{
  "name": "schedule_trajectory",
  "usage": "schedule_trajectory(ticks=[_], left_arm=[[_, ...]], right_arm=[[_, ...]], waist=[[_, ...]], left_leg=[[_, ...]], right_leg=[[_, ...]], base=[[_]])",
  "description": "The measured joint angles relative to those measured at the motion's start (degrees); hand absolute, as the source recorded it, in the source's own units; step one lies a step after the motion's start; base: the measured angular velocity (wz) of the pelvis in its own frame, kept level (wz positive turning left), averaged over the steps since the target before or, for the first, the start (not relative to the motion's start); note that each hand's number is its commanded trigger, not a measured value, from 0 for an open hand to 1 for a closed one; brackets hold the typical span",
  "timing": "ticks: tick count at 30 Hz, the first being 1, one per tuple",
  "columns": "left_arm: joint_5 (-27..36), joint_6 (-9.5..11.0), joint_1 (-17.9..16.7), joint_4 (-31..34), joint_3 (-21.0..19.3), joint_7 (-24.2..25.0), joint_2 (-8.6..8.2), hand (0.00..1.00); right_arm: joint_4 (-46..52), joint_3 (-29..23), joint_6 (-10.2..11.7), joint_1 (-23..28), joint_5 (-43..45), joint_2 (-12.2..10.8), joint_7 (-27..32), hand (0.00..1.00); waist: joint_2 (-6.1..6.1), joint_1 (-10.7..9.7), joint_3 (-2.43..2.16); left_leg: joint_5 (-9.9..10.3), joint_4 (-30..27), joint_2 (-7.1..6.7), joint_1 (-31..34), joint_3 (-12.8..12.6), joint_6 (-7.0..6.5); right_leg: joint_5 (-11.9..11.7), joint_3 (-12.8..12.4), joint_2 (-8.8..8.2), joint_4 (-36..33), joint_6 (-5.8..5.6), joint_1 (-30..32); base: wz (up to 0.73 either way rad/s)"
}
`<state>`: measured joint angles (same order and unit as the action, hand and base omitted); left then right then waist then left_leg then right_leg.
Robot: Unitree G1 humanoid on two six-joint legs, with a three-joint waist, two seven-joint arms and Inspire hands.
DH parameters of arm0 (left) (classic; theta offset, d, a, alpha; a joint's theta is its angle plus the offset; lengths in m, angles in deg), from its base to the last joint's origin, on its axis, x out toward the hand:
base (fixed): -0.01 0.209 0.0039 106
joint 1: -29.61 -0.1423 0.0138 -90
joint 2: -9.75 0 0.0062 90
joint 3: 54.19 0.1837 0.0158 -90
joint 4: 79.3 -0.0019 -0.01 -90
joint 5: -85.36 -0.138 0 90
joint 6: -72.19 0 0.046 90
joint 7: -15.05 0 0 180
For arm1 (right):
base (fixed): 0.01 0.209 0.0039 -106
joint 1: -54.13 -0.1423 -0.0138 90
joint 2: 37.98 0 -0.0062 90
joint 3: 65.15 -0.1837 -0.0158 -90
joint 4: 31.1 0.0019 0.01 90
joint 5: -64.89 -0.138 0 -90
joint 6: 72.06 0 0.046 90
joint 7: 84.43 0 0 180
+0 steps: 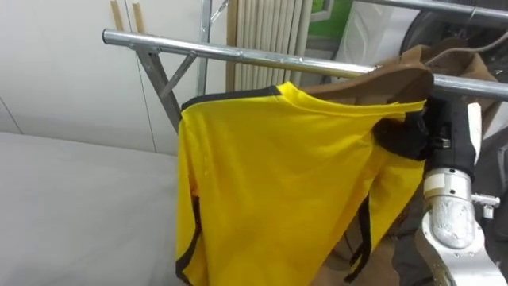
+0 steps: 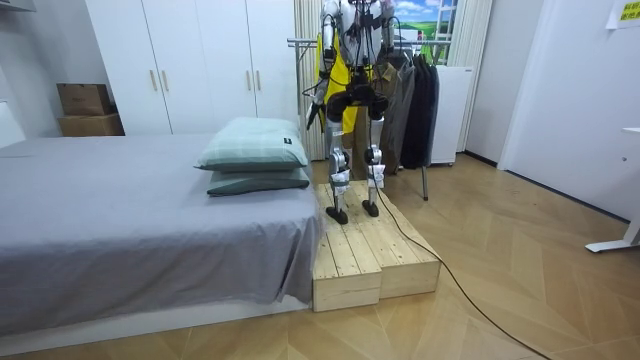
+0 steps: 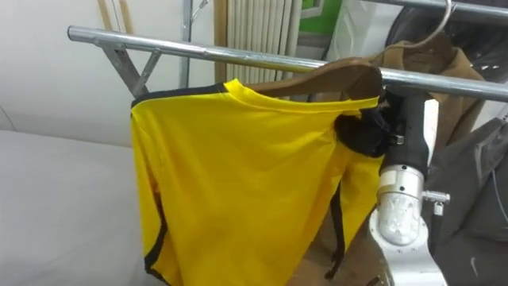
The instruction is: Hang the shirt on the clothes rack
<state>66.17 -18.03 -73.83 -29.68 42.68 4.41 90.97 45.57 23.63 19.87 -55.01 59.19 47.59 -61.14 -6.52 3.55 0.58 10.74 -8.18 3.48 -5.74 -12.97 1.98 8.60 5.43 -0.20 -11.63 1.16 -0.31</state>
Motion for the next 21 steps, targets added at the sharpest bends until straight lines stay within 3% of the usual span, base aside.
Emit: schedule_trajectory(ticks=[9, 16, 21], left_arm=[[-0.6, -0.8, -0.1, 1.0, -1.8, 1.9, 0.05, 0.0], [-1.1, -2.1, -0.2, 1.9, -2.8, 4.3, 0.15, 0.0], [-1.2, -2.6, -0.2, 2.1, -2.8, 4.9, 0.59, 0.0]], right_arm=[[-11.3, 0.0, -2.1, -3.3, -3.9, 1.3, -7.5, 1.0], [-21.0, 0.0, -2.8, -8.1, -5.9, 5.1, -12.5, 1.0], [-29.6, 1.9, -4.5, -10.5, -11.5, 7.2, -17.2, 1.0]], waist=[[-0.43, 0.4, 0.19], [-0.59, 1.5, 0.18], [-1.66, 2.7, 0.15]], left_leg=[[0.0, -0.3, -0.23, 0.8, 0.8, 0.0], [0.0, -0.5, -0.25, 1.3, 1.8, 0.02], [0.0, -0.4, -0.23, 1.4, 2.2, 0.02]], right_leg=[[-0.1, 1.3, -0.49, -0.1, -0.01, 0.2], [-0.1, 2.3, -0.58, 0.3, -0.01, 0.1], [-0.1, 2.6, -0.51, 1.0, -0.01, -0.1]], base=[[0.06], [0.06], [0.03]])
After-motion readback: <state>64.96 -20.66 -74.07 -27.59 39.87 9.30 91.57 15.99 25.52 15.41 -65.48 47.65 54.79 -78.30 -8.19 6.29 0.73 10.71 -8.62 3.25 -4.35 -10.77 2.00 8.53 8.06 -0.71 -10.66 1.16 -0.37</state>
